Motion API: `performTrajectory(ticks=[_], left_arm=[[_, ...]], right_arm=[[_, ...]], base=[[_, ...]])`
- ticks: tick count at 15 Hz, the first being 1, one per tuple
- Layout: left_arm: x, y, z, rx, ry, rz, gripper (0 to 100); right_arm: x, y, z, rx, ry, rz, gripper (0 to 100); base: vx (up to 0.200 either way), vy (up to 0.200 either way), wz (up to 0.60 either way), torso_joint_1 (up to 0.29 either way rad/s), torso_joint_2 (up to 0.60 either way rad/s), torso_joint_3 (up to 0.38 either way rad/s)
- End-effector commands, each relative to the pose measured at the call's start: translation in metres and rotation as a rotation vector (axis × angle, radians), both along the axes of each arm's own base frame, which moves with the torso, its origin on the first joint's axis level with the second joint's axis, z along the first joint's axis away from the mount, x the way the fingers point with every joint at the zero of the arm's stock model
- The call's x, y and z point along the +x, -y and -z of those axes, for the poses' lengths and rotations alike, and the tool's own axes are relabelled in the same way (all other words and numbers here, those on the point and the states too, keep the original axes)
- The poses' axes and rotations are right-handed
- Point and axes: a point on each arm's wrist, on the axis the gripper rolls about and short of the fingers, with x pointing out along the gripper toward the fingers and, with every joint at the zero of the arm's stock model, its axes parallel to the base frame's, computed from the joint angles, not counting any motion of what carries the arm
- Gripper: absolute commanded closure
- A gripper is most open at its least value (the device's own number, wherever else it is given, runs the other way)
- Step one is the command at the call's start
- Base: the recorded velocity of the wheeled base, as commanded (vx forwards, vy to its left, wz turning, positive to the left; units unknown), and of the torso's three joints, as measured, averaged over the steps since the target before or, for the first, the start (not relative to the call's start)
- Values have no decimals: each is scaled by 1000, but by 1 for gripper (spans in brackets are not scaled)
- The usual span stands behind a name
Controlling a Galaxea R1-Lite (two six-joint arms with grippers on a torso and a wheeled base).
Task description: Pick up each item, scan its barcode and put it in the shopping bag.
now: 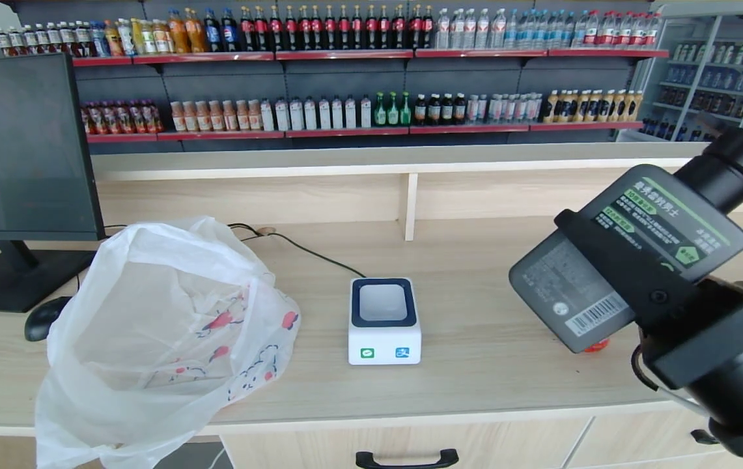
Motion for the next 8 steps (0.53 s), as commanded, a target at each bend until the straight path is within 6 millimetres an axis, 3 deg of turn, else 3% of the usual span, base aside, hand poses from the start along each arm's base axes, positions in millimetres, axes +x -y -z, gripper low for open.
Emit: performTrajectory(ticks=[1, 4, 8], left_arm=[[0, 0, 0, 0, 0, 0, 0], [0, 0, 0, 0, 0, 0, 0], [0, 0, 0, 0, 0, 0, 0]], right_arm=[[-17, -18, -14, 115, -26, -165, 100], [-34, -37, -25, 226, -72, -313, 100], [-26, -75, 3, 222, -193, -332, 100]], base=[[0, 0, 0, 0, 0, 0], [0, 0, 0, 0, 0, 0], [0, 0, 0, 0, 0, 0]])
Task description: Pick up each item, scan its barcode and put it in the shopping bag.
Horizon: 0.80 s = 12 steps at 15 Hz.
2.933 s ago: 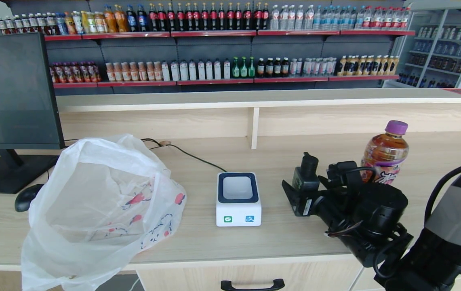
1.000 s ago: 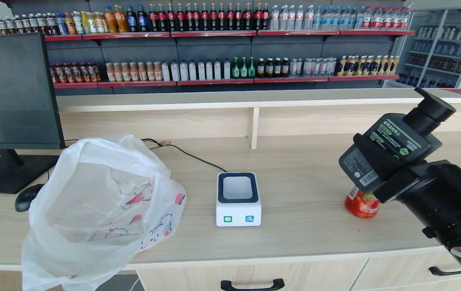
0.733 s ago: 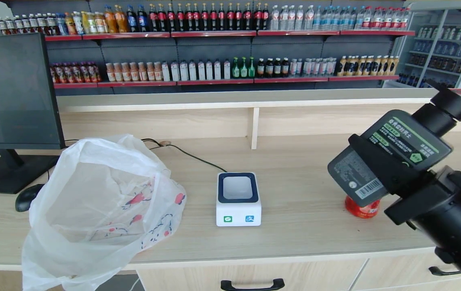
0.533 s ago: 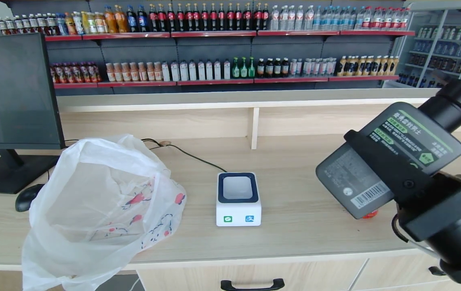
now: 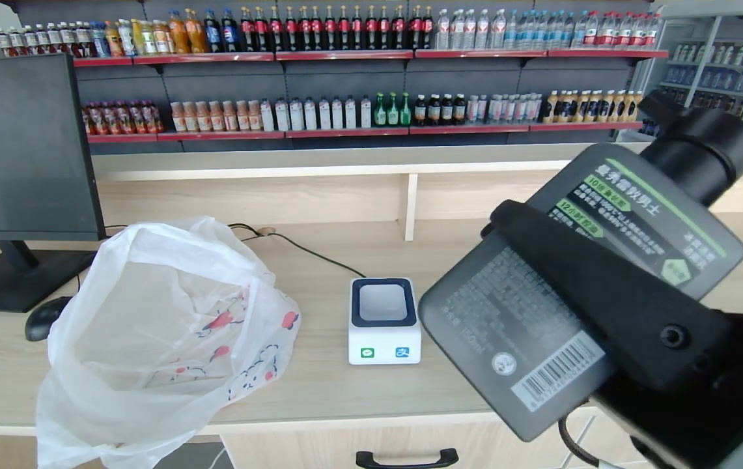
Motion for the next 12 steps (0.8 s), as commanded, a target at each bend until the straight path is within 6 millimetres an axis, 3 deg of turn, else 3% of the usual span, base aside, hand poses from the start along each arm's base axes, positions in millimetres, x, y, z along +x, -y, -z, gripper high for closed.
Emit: performTrajectory(ticks=[1, 6, 12], left_arm=[[0, 0, 0, 0, 0, 0, 0], [0, 0, 0, 0, 0, 0, 0], [0, 0, 0, 0, 0, 0, 0]], right_arm=[[5, -21, 17, -33, -60, -16, 100], [-7, -30, 32, -70, -104, -87, 100], [-4, -34, 31, -64, -110, -64, 100]], base=[[0, 0, 0, 0, 0, 0], [0, 0, 0, 0, 0, 0], [0, 0, 0, 0, 0, 0]])
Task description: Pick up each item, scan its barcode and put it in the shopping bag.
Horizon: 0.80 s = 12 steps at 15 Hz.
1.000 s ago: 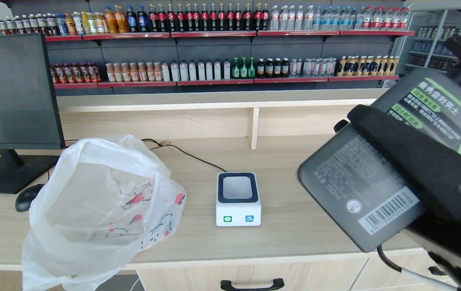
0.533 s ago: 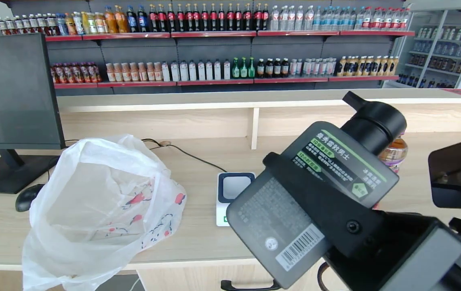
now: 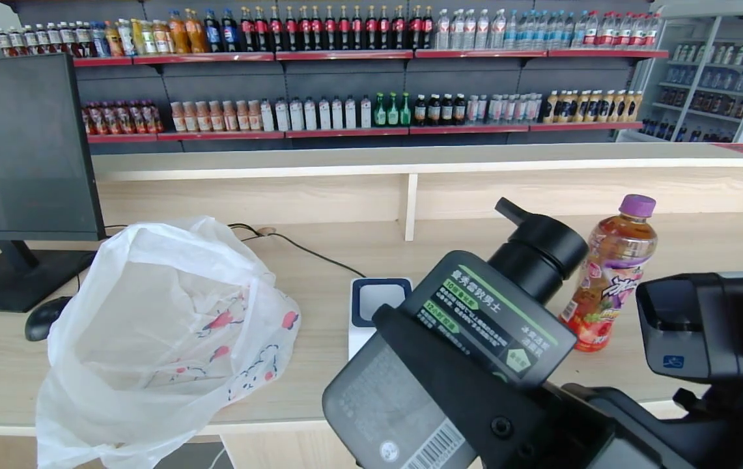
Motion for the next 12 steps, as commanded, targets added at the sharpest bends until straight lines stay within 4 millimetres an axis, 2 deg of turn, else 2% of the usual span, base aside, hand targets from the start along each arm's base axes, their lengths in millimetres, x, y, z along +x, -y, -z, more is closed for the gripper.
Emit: performTrajectory(ticks=[1, 12], left_arm=[[0, 0, 0, 0, 0, 0, 0], [0, 0, 0, 0, 0, 0, 0]], right_arm=[[1, -1, 2, -7, -1, 1, 100], [10, 3, 3, -14, -2, 40, 100]], base=[[0, 0, 0, 0, 0, 0], [0, 0, 0, 0, 0, 0]])
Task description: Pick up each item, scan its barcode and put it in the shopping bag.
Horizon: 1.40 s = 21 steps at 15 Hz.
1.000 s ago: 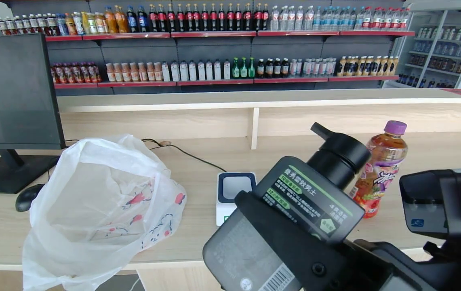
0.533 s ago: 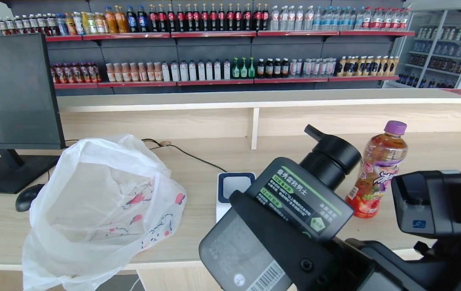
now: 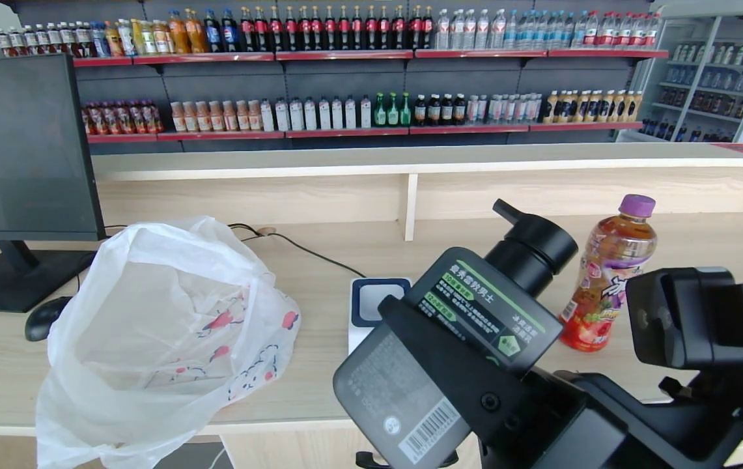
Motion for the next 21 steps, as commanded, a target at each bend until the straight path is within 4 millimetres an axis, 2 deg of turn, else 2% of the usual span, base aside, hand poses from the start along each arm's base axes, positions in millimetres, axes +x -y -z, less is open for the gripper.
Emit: performTrajectory(ticks=[1, 6, 8, 11, 13, 15, 16, 17, 18, 20, 21], left_arm=[[0, 0, 0, 0, 0, 0, 0], [0, 0, 0, 0, 0, 0, 0], [0, 0, 0, 0, 0, 0, 0], [0, 0, 0, 0, 2, -2, 0], [0, 0, 0, 0, 0, -2, 0], [0, 0, 0, 0, 0, 0, 0], [0, 0, 0, 0, 0, 0, 0], [0, 0, 0, 0, 0, 0, 0], [0, 0, 0, 0, 0, 0, 0], [0, 0, 0, 0, 0, 0, 0], [0, 0, 0, 0, 0, 0, 0]], right_arm=[[1, 5, -4, 14, 7, 9, 100], [10, 16, -10, 24, 29, 64, 100], [19, 20, -2, -5, 14, 97, 100], [44, 42, 13, -55, -22, 226, 100], [46, 49, 14, -86, 0, 238, 100], [45, 59, 23, -240, 82, 299, 100], [44, 70, 16, -260, 138, 339, 100], [45, 74, 11, -259, 173, 344, 100], [44, 80, -7, -292, 318, 354, 100], [47, 96, 2, -491, 302, 419, 100], [45, 104, -1, -488, 301, 442, 100]], base=[[0, 0, 0, 0, 0, 0], [0, 0, 0, 0, 0, 0], [0, 0, 0, 0, 0, 0], [0, 0, 0, 0, 0, 0], [0, 0, 0, 0, 0, 0], [0, 0, 0, 0, 0, 0], [0, 0, 0, 0, 0, 0], [0, 0, 0, 0, 0, 0], [0, 0, 0, 0, 0, 0], [0, 0, 0, 0, 0, 0], [0, 0, 0, 0, 0, 0]])
